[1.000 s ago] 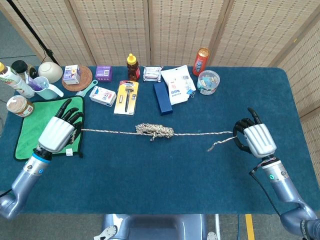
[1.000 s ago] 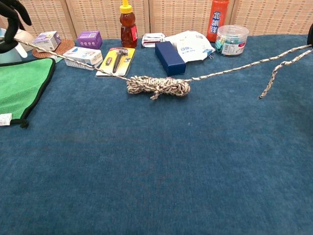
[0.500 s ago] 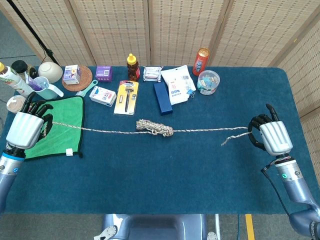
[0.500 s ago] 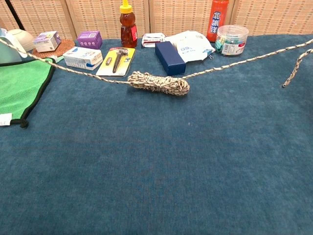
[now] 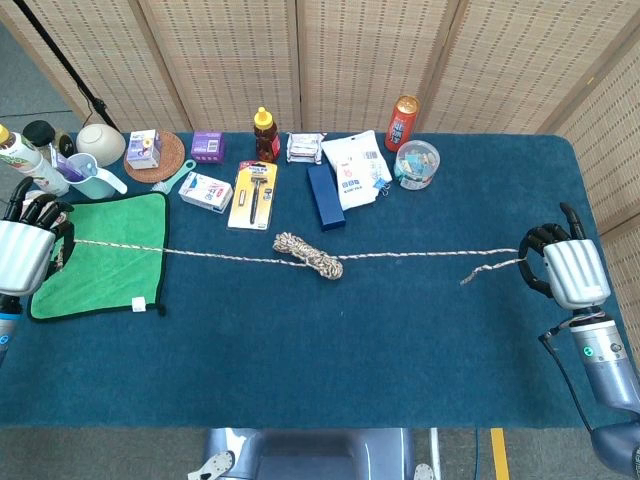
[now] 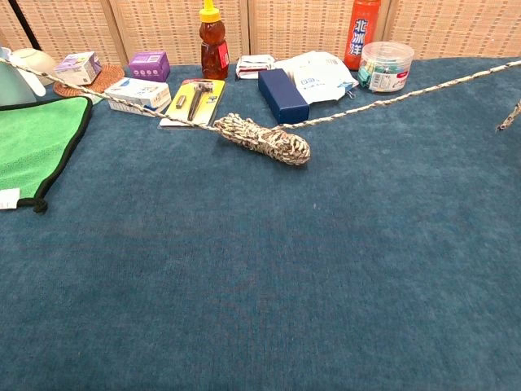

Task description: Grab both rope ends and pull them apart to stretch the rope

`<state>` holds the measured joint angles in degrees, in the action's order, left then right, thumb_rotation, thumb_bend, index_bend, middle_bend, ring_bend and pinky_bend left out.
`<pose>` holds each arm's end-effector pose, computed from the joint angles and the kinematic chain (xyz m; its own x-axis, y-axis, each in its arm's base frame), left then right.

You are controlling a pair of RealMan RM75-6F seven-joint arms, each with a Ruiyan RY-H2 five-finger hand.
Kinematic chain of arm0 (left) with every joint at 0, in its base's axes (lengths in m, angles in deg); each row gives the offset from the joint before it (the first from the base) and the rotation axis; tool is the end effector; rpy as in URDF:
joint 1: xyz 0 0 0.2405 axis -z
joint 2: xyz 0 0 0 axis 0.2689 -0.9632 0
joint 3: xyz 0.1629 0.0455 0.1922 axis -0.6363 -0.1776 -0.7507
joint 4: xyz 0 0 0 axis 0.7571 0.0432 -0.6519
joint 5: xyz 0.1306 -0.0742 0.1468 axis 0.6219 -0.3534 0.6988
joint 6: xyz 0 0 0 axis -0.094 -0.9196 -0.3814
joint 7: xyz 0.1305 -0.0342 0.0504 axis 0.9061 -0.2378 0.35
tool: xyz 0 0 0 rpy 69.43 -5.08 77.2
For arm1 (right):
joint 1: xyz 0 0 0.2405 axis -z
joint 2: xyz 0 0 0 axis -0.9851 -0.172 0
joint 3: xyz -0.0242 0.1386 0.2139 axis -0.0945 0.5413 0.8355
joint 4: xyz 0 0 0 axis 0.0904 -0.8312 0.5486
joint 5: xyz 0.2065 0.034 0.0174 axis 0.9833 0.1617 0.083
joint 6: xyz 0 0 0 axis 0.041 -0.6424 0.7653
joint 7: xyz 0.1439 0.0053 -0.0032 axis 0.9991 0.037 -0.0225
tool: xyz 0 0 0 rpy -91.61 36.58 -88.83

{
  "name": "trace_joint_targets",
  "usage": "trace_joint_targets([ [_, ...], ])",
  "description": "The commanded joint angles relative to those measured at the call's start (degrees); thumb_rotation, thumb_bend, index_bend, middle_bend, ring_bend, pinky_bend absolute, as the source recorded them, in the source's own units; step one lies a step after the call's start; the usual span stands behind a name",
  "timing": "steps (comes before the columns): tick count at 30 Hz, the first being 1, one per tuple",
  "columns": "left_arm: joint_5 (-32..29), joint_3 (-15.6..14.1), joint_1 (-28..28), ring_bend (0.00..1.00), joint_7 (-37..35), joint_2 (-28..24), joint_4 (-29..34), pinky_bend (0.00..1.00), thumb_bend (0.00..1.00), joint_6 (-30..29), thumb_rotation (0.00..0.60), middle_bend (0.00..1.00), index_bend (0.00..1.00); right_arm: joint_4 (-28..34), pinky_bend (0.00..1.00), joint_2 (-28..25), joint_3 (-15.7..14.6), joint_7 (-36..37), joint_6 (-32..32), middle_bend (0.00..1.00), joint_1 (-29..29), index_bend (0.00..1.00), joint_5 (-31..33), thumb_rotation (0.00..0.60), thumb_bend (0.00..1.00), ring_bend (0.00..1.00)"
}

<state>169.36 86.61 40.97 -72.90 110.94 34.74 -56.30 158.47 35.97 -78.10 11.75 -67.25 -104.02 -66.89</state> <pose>-0.2906 0.3185 0.1880 0.6223 -0.2705 0.7345 0.6986 -0.2313 -0.6771 -0.2909 -0.3176 0.1729 0.4593 0.1379 0.8775 -0.8554 -0.1975 0.4788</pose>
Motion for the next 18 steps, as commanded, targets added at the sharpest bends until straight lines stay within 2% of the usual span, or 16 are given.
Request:
trace_joint_targets([
  [1,0.41,0.04,0.09,0.22,-0.06,0.07,0.33,0.01,0.60,-0.03,0.600,0.37,0.84,0.66,0.04,-0.34,0.11,0.48,-0.15,0.45,0.22,0.73,-0.08,0.600,0.45,0.35],
  [12,3.87,0.06,2.60,0.22,0.97,0.91,5.50,0.01,0.58,0.88,0.600,0.36,0.84,7.44,0.04,-2.09,-0.30,1.16,-1.34,0.45,-0.01,0.73,-3.29,0.600,0.45,0.35],
  [18,8.40,-0.67,5.94,0.21,4.47,2.70,12.21,0.01,0.57,3.01,0.600,0.35,0.83,14.78,0.04,-2.66,-0.30,6.10,1.17,0.45,-0.86,0.72,-3.06,0.600,0.45,0.35],
])
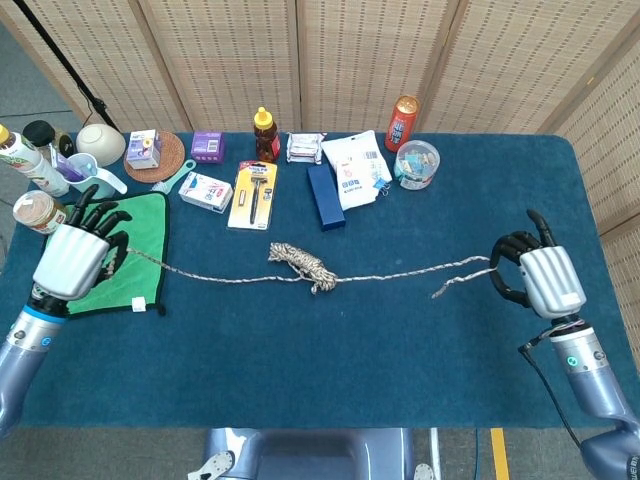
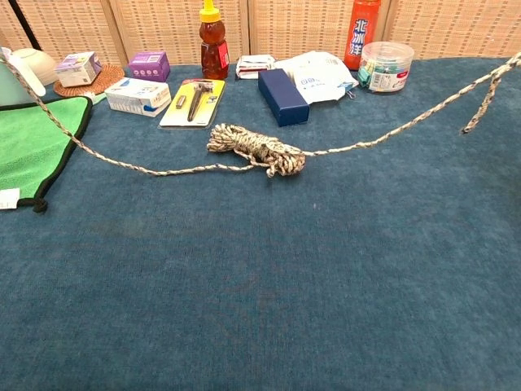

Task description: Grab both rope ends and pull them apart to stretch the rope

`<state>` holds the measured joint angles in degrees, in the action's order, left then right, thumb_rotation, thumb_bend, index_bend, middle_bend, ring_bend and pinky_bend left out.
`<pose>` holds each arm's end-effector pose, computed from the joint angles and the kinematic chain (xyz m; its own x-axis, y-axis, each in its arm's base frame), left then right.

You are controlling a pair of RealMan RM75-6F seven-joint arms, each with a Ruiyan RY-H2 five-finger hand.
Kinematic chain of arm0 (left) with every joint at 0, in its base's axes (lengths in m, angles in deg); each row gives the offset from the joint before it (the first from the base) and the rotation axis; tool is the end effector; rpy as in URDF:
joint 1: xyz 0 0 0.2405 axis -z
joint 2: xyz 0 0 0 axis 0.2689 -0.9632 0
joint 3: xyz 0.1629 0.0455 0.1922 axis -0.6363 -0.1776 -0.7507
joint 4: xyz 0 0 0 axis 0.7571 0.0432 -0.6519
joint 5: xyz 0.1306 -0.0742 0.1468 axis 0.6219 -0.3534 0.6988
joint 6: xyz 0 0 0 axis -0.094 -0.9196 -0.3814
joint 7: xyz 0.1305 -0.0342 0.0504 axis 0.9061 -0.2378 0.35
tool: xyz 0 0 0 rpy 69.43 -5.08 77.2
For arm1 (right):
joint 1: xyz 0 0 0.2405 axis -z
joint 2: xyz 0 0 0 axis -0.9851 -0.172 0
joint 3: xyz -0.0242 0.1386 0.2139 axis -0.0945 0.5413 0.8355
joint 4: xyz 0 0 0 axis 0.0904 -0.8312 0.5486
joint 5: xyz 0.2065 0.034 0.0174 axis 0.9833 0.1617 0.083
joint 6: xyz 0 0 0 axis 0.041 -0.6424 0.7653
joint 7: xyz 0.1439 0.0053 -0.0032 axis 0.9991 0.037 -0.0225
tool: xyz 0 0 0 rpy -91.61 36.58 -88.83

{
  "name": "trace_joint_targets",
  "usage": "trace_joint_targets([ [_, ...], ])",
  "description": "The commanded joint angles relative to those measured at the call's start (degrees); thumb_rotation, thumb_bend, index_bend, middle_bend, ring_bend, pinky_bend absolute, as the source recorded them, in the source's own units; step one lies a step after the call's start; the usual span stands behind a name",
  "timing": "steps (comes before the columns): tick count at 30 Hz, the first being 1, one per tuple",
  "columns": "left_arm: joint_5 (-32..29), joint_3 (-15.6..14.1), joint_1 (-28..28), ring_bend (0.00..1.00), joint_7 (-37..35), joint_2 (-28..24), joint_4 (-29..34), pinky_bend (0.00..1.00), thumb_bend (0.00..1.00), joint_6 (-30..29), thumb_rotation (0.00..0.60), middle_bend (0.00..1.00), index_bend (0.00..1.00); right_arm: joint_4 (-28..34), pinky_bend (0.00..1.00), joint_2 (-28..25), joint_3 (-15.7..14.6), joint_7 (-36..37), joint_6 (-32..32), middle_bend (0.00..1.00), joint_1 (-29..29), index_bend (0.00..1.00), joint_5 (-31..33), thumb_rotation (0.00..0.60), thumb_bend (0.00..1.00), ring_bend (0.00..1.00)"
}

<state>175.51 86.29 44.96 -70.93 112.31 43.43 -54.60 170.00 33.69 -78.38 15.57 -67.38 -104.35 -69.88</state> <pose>-0.2350 0.3199 0.1430 0.5317 -0.2368 0.8132 0.6938 -0.4289 -0.5785 -0.2500 -0.3035 0.1542 0.2818 0.0562 0.9578 -0.9069 -0.3102 0.2850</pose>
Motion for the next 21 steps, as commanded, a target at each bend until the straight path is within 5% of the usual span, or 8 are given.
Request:
trace_joint_targets([
  [1,2.35,-0.36,2.25,0.21,3.24,1.56,4.31,0.01,0.57,1.82,0.600,0.35,0.82,4.01,0.04,-0.46,-0.10,2.65,1.64,0.45,-0.67,0.72,-0.16,0.600,0.45,0.35],
  [8,1.59,-0.20,4.29,0.15,7.65,3.99,9.91,0.01,0.54,6.07,0.600,0.29,0.72,7.59,0.04,-0.01,-0.78,3.58,4.60,0.44,-2.09,0.69,-0.91,0.600,0.45,0.33],
  [10,1.19,-0.40,4.75,0.12,9.07,4.73,11.08,0.01,0.51,7.52,0.600,0.24,0.62,8.07,0.03,0.41,-1.18,3.74,5.83,0.42,-2.55,0.65,-0.97,0.600,0.45,0.30],
  [12,-0.31,-0.62,5.01,0.04,11.71,4.73,12.87,0.01,0.42,9.84,0.600,0.10,0.35,8.51,0.02,0.32,-1.78,3.41,7.18,0.39,-3.01,0.60,-1.31,0.600,0.45,0.27],
  [15,-3.02,-0.49,5.29,0.00,14.84,4.18,15.99,0.00,0.25,12.70,0.600,0.00,0.02,9.06,0.00,-0.43,-2.65,2.27,9.25,0.28,-3.59,0.42,-1.53,0.600,0.45,0.18],
  [21,-5.92,-0.29,5.35,0.00,16.47,2.92,18.84,0.00,0.08,14.99,0.581,0.00,0.00,10.33,0.00,-2.26,-3.22,0.94,11.65,0.01,-4.00,0.06,-0.54,0.600,0.45,0.00],
])
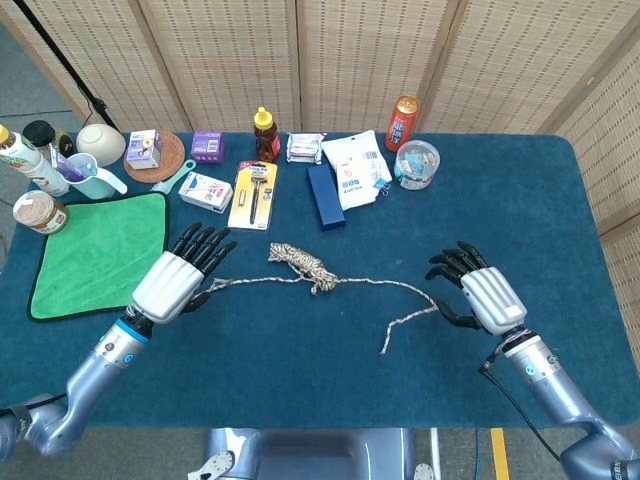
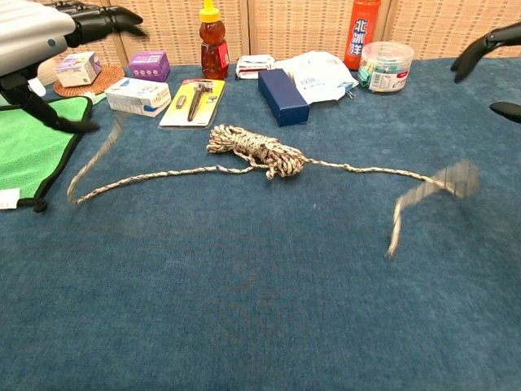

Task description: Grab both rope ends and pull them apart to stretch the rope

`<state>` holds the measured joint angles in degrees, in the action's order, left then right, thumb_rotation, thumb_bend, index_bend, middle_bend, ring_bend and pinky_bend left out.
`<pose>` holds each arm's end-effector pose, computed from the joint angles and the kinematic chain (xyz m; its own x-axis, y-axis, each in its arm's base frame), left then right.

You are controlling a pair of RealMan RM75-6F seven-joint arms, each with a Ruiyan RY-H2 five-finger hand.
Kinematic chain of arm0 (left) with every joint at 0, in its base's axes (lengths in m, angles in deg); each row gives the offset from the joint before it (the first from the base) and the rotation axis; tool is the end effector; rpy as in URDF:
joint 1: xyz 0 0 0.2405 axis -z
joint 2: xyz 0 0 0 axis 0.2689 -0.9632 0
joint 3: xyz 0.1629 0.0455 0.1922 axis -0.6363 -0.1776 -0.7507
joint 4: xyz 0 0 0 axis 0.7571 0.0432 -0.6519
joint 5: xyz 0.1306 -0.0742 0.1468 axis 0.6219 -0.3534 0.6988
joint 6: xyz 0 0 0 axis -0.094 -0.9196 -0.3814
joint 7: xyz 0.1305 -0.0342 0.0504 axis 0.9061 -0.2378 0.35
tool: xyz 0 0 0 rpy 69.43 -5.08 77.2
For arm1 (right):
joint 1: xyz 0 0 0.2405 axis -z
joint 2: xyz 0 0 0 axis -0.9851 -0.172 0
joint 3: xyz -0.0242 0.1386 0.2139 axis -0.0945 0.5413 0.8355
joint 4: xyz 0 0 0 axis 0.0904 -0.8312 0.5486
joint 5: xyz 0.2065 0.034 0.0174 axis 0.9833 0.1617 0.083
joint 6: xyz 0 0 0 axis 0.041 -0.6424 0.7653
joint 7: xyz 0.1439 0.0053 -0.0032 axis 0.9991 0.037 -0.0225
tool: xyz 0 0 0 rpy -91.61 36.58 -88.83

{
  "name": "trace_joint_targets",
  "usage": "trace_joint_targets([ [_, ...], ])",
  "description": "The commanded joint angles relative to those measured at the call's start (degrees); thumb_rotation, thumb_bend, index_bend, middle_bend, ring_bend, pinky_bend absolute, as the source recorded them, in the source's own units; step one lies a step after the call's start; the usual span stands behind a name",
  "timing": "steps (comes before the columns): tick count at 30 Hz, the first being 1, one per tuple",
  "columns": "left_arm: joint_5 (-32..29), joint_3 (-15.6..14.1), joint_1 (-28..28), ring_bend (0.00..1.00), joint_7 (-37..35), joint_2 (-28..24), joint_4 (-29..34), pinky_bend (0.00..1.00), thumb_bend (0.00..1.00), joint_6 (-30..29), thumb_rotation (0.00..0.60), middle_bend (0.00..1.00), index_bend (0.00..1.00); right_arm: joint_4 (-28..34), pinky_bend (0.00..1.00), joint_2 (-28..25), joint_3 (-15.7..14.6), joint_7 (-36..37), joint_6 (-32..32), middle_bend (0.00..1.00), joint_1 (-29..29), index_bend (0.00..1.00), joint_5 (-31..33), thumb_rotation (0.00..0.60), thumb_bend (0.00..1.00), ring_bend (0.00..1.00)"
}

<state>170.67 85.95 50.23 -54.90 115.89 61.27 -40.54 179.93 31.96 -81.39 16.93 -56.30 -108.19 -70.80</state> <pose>-0.1636 0.3035 0.0640 0.5592 -0.0320 0.8284 0.6824 -0.5496 -0.4819 -0.2165 -0.2929 0.1109 0.2319 -0.2213 0.9472 -0.9200 -0.3662 0.1396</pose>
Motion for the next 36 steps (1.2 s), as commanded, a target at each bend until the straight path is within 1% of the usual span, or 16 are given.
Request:
trace_joint_targets([
  [1,-1.45,0.05,0.09,0.00,0.50,-0.84,1.29,0.00,0.07,1.23,0.572,0.00,0.00,0.53,0.00,-0.69,-0.25,-0.52,0.76,0.00,-0.18,0.04,0.48,0.600,0.45,0.00],
  [3,-2.31,0.03,0.09,0.00,0.57,-1.35,2.08,0.00,0.06,1.95,0.556,0.00,0.00,0.79,0.00,-0.96,-0.18,-0.53,0.84,0.00,-0.16,0.00,0.75,0.600,0.45,0.00],
  [5,-3.57,0.07,-0.08,0.00,1.00,-2.07,3.03,0.00,0.06,2.55,0.556,0.00,0.00,0.75,0.00,-1.24,-0.03,-0.91,0.69,0.00,-0.09,0.00,0.98,0.600,0.45,0.00],
  [8,-5.49,0.09,-1.19,0.00,2.36,-4.16,4.73,0.00,0.06,2.04,0.555,0.00,0.00,-0.15,0.00,-1.66,0.82,-1.93,-1.39,0.00,0.73,0.00,1.66,0.600,0.45,0.00],
  [10,-7.06,0.19,-2.15,0.00,3.88,-5.66,5.62,0.00,0.06,1.28,0.554,0.00,0.00,-1.01,0.00,-1.51,1.45,-2.90,-3.18,0.01,1.72,0.05,2.87,0.600,0.45,0.00],
  [12,-8.47,0.42,-3.20,0.00,4.88,-6.69,6.29,0.00,0.06,0.07,0.553,0.00,0.00,-1.82,0.00,-1.34,1.65,-3.83,-4.33,0.05,2.70,0.14,4.01,0.600,0.45,0.02],
  [15,-11.26,0.39,-5.49,0.00,4.95,-8.28,7.45,0.00,0.06,-1.92,0.551,0.00,0.00,-3.50,0.00,-1.19,1.66,-5.53,-5.94,0.12,4.34,0.22,5.69,0.600,0.45,0.08],
  [20,-12.89,-0.74,-8.84,0.00,4.07,-10.34,8.47,0.00,0.10,-4.58,0.546,0.00,0.00,-4.67,0.00,-1.63,1.55,-7.00,-7.64,0.18,6.41,0.35,7.39,0.600,0.45,0.17],
  [23,-12.38,-1.98,-11.23,0.00,3.47,-11.18,8.09,0.00,0.10,-6.91,0.546,0.00,0.01,-5.36,0.01,-1.84,1.25,-8.46,-9.11,0.19,8.08,0.37,8.42,0.600,0.45,0.19],
  [29,-9.41,-5.08,-16.71,0.00,2.02,-12.23,7.02,0.00,0.10,-12.82,0.547,0.00,0.05,-4.89,0.01,-2.80,0.01,-10.85,-12.12,0.20,11.88,0.37,9.70,0.600,0.45,0.19],
  [31,-8.02,-6.53,-19.16,0.00,0.76,-12.47,6.49,0.00,0.10,-15.27,0.546,0.00,0.06,-4.28,0.01,-3.12,-0.70,-11.68,-13.80,0.20,13.70,0.38,9.83,0.600,0.45,0.19],
  [32,-6.45,-8.82,-22.86,0.00,-0.63,-13.10,6.60,0.00,0.10,-19.11,0.545,0.00,0.06,-3.30,0.01,-3.69,-1.94,-12.50,-16.44,0.20,16.48,0.38,10.07,0.600,0.45,0.19],
  [33,-5.25,-9.64,-24.28,0.00,-1.51,-13.13,6.41,0.00,0.10,-20.77,0.545,0.00,0.06,-2.70,0.01,-3.79,-2.33,-12.67,-17.61,0.20,17.52,0.38,9.82,0.600,0.45,0.19],
  [36,-3.33,-10.58,-26.44,0.00,-2.17,-12.73,5.22,0.00,0.11,-23.40,0.545,0.00,0.07,-1.83,0.01,-3.84,-2.87,-12.72,-19.14,0.22,19.11,0.39,9.48,0.600,0.45,0.19],
])
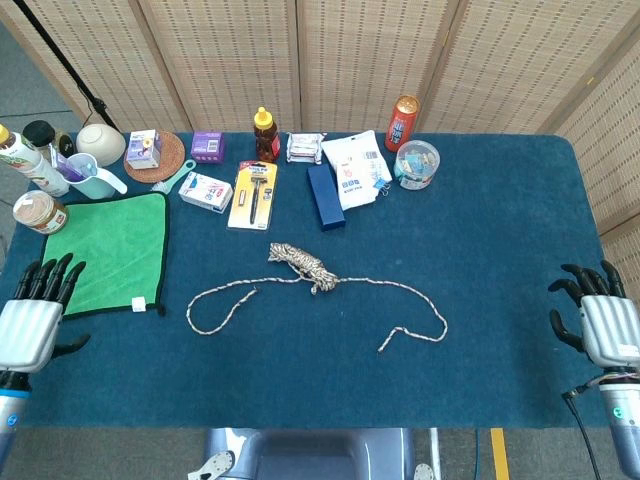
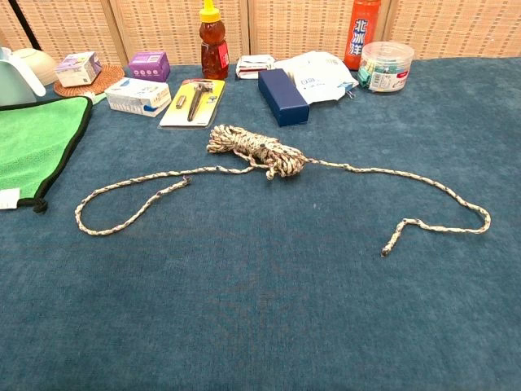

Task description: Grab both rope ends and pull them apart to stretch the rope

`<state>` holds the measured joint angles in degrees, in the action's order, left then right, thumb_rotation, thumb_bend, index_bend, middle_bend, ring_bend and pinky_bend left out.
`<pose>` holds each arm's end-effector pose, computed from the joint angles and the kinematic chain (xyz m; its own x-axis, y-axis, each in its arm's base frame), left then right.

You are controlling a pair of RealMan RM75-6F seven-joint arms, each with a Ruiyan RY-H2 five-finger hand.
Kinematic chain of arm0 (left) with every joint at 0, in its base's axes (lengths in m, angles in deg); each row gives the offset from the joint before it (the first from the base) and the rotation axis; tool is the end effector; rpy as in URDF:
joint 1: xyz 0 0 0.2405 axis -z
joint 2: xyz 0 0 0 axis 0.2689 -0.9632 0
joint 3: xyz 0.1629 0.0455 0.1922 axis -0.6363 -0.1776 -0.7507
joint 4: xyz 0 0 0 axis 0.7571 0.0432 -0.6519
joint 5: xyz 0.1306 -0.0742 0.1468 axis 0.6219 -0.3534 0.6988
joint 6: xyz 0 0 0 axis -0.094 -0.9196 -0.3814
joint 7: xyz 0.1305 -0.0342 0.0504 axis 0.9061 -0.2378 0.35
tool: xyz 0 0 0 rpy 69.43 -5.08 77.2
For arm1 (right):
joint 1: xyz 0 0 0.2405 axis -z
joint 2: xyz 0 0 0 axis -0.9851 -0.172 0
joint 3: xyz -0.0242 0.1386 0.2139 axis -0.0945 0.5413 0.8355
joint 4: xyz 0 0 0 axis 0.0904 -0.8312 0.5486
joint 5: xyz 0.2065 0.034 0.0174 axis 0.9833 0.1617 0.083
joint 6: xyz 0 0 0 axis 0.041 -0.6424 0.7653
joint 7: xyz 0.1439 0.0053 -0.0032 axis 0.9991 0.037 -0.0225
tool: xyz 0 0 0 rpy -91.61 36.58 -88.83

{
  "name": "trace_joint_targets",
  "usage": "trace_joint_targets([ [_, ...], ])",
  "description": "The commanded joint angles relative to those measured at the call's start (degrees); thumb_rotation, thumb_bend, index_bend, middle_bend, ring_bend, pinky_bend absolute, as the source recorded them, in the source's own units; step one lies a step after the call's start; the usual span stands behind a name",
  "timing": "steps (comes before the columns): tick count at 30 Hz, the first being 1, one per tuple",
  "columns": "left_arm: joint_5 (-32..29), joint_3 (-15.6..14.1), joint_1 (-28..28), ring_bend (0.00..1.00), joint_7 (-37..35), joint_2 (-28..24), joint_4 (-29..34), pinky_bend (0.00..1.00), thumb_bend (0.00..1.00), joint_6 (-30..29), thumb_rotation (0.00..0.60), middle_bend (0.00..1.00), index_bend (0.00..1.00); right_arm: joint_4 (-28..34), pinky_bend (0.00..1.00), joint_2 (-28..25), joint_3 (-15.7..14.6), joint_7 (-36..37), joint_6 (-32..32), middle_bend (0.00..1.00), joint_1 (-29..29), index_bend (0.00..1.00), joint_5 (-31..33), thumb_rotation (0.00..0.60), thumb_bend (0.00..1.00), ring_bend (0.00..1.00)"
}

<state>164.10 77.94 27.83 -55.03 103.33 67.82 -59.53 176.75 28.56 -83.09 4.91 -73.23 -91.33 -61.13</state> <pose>-0.2850 0.1966 0.1547 0.5864 0.0223 0.8097 0.8091 -0.0636 -0.5842 -0.3170 -0.2205 0.1814 0.4202 0.0288 0.9070 -0.9072 0.0341 0.4192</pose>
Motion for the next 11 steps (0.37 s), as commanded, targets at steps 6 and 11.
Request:
trace_joint_targets([
  [6,6.10,-4.65,-8.42,0.00,-3.04,-0.12,-1.53,0.00,0.11,-8.34,0.547,0.00,0.07,2.07,0.01,0.09,-2.55,-0.93,-5.75,0.23,6.00,0.40,-1.33,0.600,0.45,0.20],
  [11,6.24,-4.22,-8.77,0.00,-3.81,-0.60,-0.88,0.00,0.10,-7.54,0.545,0.00,0.07,2.15,0.01,-0.06,-2.41,-0.59,-6.47,0.23,7.19,0.40,-1.45,0.600,0.45,0.20],
])
